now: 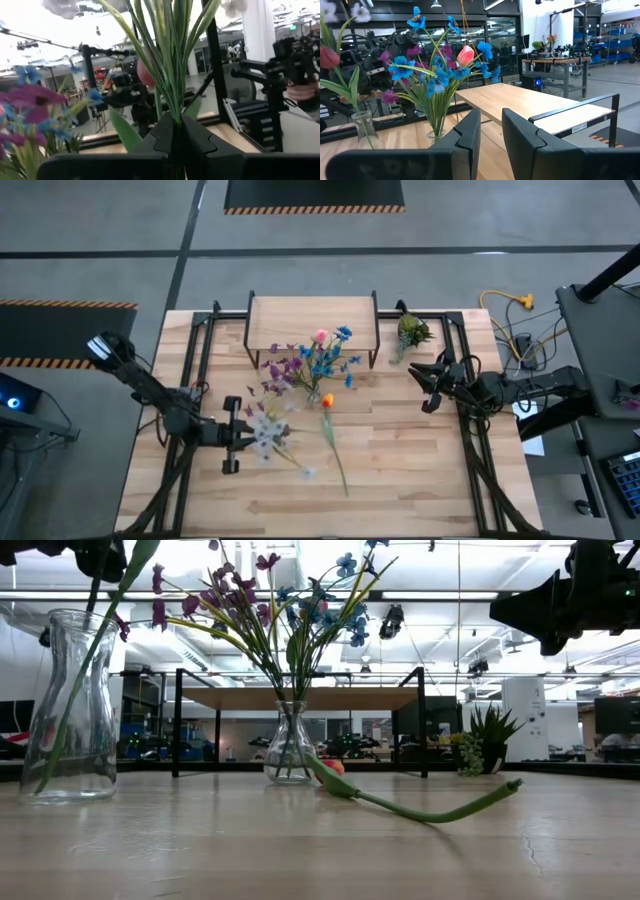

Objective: Pick and place flowers into a vace then onto a shelf
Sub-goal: Put the white flower into the left transparent vase

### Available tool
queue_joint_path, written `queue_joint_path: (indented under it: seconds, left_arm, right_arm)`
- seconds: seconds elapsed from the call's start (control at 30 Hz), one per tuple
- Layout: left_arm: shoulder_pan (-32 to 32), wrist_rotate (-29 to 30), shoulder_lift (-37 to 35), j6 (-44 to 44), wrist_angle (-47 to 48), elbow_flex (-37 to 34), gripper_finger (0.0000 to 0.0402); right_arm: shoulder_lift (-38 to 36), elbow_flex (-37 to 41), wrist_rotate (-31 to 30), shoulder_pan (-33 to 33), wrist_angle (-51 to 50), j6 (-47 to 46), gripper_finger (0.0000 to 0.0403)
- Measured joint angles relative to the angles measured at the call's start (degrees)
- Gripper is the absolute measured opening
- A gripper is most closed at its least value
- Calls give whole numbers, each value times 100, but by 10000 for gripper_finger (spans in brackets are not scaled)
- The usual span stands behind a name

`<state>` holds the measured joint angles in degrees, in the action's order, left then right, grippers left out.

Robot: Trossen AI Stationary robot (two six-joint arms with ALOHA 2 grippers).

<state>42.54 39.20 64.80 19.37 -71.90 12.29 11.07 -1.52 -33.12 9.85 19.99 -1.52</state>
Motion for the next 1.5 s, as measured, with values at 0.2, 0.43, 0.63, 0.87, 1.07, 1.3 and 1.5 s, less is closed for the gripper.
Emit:
queue_joint_path:
  seconds: [0.2,0.43,0.63,0.87,1.07,1.3,1.5]
  left_arm:
    - [1,473,151,-184,3,-83,4]
    - [0,477,153,-417,-2,-215,4]
    - [2,439,155,-695,0,-378,4]
    - [2,441,155,-1192,9,-676,4]
    - [2,431,153,-1204,7,-680,4]
    - [2,426,148,-1311,9,-682,21]
    - [2,424,144,-1415,9,-682,76]
  right_arm:
    - [0,0,0,0,0,0,72]
    - [-2,0,0,0,2,0,72]
    - [-2,0,0,0,2,0,72]
    - [-2,0,0,0,1,0,72]
    - [-2,0,0,0,2,0,72]
    - [-2,0,0,0,2,0,72]
    - [-2,0,0,0,2,0,73]
